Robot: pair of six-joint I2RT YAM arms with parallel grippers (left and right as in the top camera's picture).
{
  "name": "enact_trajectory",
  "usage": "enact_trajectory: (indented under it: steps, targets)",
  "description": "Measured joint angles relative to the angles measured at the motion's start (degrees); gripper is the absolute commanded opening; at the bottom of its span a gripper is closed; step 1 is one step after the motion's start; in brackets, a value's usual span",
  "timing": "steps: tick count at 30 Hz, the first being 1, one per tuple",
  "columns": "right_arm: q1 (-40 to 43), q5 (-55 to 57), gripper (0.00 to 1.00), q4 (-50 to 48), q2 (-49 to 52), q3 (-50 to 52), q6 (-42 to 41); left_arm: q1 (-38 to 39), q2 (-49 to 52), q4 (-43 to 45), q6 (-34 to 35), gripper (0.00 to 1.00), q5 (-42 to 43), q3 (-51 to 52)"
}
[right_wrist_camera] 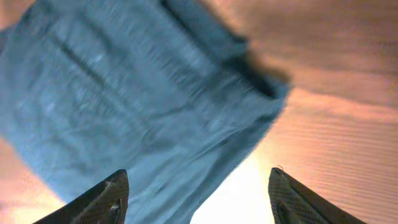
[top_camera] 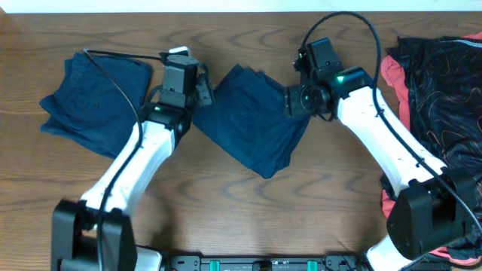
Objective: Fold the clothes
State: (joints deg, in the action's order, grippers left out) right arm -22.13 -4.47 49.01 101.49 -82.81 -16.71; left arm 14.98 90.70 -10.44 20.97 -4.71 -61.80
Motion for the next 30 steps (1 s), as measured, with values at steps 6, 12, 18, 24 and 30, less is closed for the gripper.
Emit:
enact_trajectory:
  steps: [6, 12, 18, 24, 30]
  targets:
    - [-1.9, -5.3, 0.68, -2.3, 1.2, 3.1, 0.7, -2.4, 8.5, -0.3, -0.5, 0.63, 2.7, 0.0]
    - [-4.7, -8.2, 0.64, -5.0, 4.9, 5.1, 2.9, -2.4, 13.1, -5.9, -0.7, 0.5, 4.8, 0.0]
    - [-6.2, -9.7, 0.63, -4.9, 10.9, 5.7, 4.0, -2.5, 13.5, -17.7, -1.1, 0.23, 5.8, -0.1]
    - [-6.1, -7.1, 0.64, -4.5, 13.3, 5.7, 4.3, -2.5, 13.5, -32.3, 0.8, 0.19, 8.5, 0.0]
    - [-4.3, -0.9, 0.71, -6.1, 13.4, 5.7, 4.4, -2.4, 13.4, -38.8, 1.7, 0.13, 16.0, 0.0]
